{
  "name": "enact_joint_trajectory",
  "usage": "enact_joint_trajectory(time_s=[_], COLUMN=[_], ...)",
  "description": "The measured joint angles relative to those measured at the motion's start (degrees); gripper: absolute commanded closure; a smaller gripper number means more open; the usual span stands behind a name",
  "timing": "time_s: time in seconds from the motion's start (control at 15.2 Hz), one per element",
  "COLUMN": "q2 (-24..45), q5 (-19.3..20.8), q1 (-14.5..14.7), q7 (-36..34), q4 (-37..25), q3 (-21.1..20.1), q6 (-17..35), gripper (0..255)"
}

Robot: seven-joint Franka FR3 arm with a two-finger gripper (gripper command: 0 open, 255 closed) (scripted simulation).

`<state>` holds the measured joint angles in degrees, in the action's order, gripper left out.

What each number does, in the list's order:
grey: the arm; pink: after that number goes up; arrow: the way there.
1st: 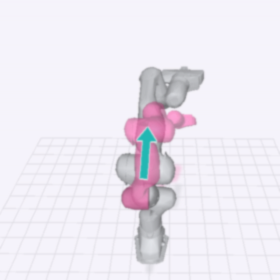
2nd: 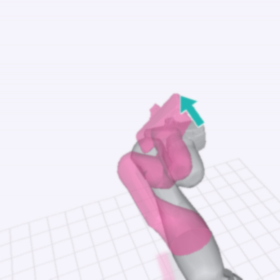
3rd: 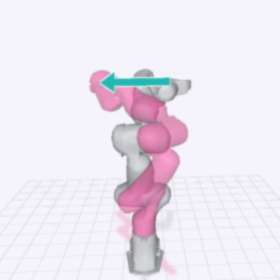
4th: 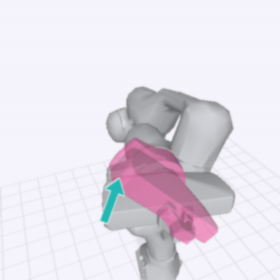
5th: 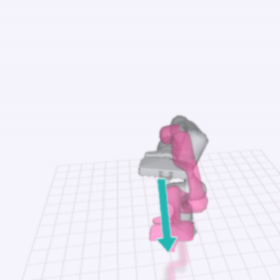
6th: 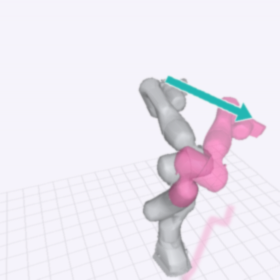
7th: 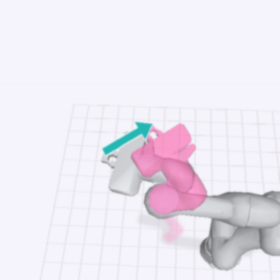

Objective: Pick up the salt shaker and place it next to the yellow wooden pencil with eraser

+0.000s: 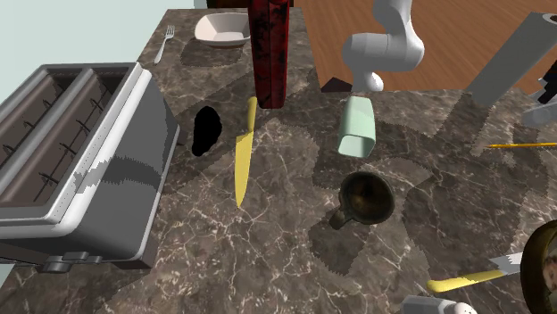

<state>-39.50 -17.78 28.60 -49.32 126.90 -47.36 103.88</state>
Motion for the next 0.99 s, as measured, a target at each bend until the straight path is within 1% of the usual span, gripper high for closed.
enact_joint_trajectory(time_s=[0.33, 0.46, 0.59, 0.66, 0.99], q2=[0.0, 0.2, 0.2, 0.3, 0.2], q5=[0.0, 0.5, 1.1, 1.2, 1.2], q1=[0.0, -0.2, -0.3, -0.3, -0.2], q7=[0.0, -0.2, -0.3, -0.4, -0.5], q4=[0.0, -2.5, -5.9, -6.7, -7.1], q3=[0.0, 0.6, 1.6, 1.6, 1.8], q6=[0.0, -2.3, -5.7, -6.4, -7.1], gripper=[0, 0, 0, 0, 0])
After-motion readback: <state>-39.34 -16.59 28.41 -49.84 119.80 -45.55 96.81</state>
